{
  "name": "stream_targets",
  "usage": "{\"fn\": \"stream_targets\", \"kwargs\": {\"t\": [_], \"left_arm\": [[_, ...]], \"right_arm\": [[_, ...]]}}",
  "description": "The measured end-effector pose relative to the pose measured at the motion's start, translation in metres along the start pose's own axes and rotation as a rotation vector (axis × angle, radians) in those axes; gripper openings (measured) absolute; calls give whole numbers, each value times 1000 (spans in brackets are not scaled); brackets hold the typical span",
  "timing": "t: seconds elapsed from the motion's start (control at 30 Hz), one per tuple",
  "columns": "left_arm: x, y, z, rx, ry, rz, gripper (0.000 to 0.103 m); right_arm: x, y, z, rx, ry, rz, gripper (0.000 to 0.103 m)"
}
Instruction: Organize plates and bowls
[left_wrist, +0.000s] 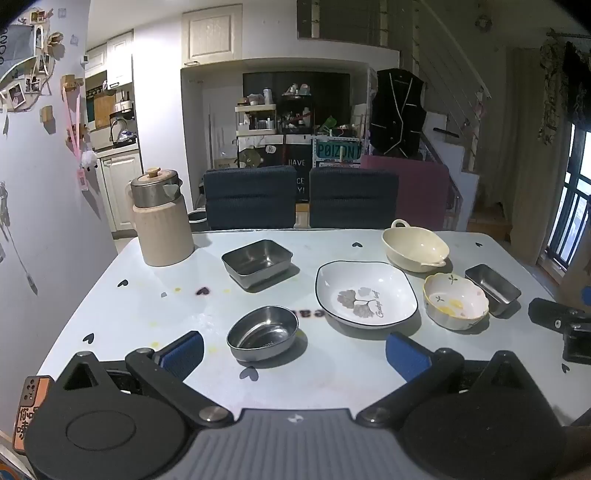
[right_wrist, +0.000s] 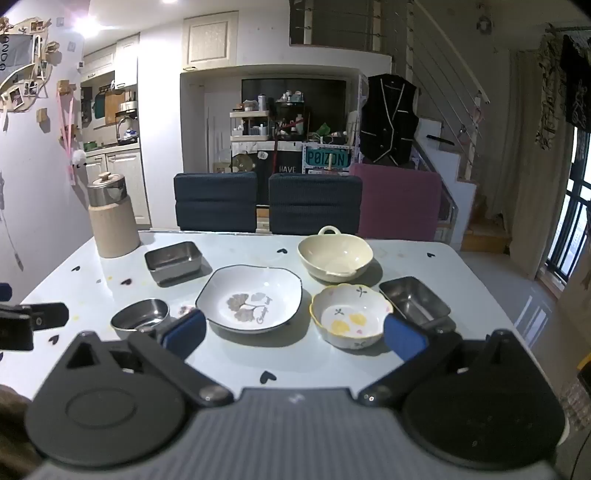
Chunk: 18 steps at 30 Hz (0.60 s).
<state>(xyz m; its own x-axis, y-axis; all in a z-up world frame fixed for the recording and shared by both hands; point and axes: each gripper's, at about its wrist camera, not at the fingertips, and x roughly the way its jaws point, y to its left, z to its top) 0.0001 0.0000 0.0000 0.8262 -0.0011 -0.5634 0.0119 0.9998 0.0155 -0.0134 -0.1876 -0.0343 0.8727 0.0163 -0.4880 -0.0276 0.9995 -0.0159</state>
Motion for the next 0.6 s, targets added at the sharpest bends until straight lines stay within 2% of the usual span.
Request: {"fn": "stream_targets", "kwargs": {"t": [0.6], "left_arm": [[0,0,0,-3,1,-3,103]], "right_arm": [[-1,0,3,-4,5,-4,103]]}}
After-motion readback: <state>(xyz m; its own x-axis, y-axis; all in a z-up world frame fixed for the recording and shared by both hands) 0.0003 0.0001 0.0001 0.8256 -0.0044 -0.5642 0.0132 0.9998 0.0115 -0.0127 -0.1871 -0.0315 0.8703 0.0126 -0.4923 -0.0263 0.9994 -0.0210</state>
